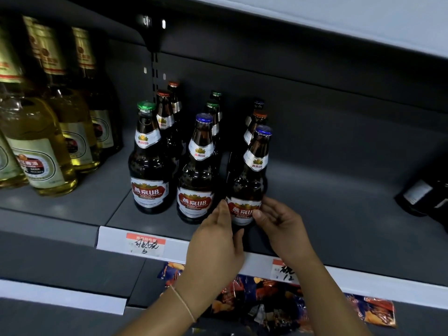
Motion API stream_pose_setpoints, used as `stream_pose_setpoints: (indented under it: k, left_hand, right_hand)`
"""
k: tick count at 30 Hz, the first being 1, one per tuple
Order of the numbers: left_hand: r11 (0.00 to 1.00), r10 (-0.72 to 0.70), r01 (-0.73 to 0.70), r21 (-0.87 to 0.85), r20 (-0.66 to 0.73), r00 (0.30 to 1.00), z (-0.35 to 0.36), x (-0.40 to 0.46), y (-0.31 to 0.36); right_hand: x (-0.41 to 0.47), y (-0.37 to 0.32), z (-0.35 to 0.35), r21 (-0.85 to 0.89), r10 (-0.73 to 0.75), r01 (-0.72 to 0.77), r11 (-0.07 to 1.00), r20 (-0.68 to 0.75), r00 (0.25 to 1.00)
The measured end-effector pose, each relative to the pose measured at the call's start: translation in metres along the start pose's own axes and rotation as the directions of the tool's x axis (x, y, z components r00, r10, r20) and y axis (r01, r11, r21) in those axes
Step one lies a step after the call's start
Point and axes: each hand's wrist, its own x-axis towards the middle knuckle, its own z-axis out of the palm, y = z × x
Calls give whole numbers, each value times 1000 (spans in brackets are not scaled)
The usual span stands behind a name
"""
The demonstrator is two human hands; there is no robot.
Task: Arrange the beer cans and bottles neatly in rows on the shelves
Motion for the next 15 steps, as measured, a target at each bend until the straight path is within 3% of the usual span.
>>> stream_pose_setpoints:
  k: [5, 15]
  left_hand:
    - [989, 111, -96, 113, -129, 985, -23, -5, 24]
    - [915, 368, -385, -123, -139, 919, -12, 26, 79]
  right_hand:
    - [-1, -6, -5, 8, -12, 12, 1000, -9, 1000]
    - [-14, -31, -64, -23, -38, 34, 999, -190, 981]
